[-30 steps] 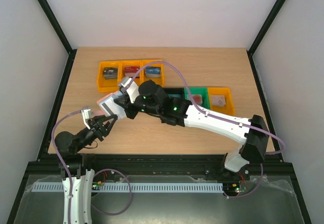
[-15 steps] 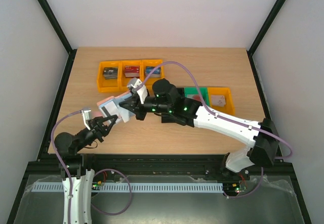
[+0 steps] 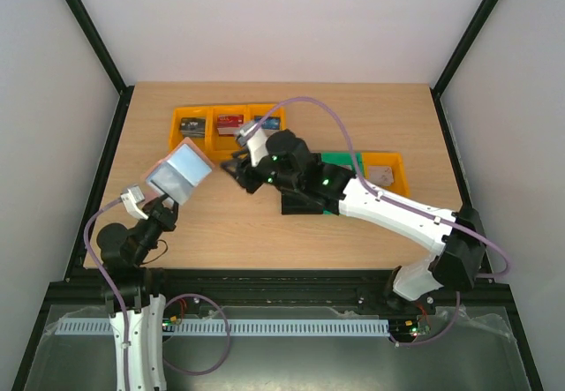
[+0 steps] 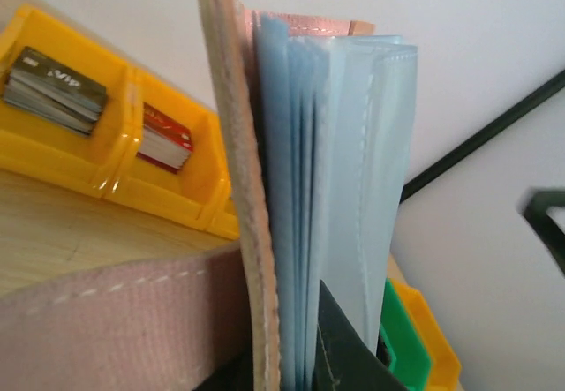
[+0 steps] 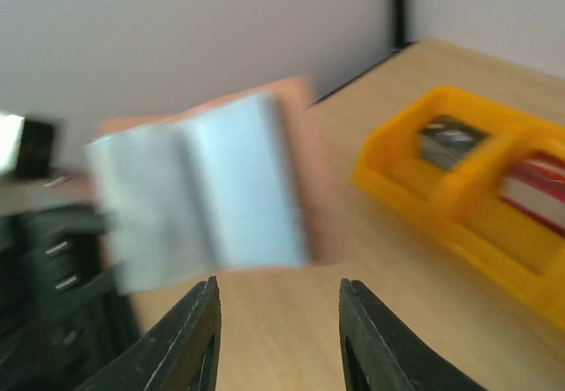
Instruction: Take the credit cards out of the card holder
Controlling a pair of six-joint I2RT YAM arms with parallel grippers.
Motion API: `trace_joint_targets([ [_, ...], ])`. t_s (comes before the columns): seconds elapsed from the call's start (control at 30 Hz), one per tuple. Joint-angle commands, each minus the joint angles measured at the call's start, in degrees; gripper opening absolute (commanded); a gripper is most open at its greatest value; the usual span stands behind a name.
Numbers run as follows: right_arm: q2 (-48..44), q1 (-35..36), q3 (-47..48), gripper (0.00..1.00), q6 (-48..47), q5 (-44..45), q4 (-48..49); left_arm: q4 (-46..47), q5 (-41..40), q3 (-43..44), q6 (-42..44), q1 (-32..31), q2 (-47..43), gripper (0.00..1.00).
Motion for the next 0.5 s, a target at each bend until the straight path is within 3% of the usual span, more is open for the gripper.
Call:
trace_joint_targets([
  [0.0, 2.82, 8.48, 3.54, 0.37, -9.37, -13.00, -1.50, -1.21, -4.15, 1.23, -0.19, 0.32, -1.04, 0.02],
  [0.13, 9.92, 12.09, 10.62, 0.36, -8.34, -21.60, 0.20, 0.02, -1.28, 0.79, -0.31, 0.34, -1.04, 0.02],
  [0.47, 21.22, 11.97, 23.36, 0.21, 3.27, -9.66, 6.10, 2.35, 3.31, 0.14, -0.61, -0.20, -1.04, 0.02],
])
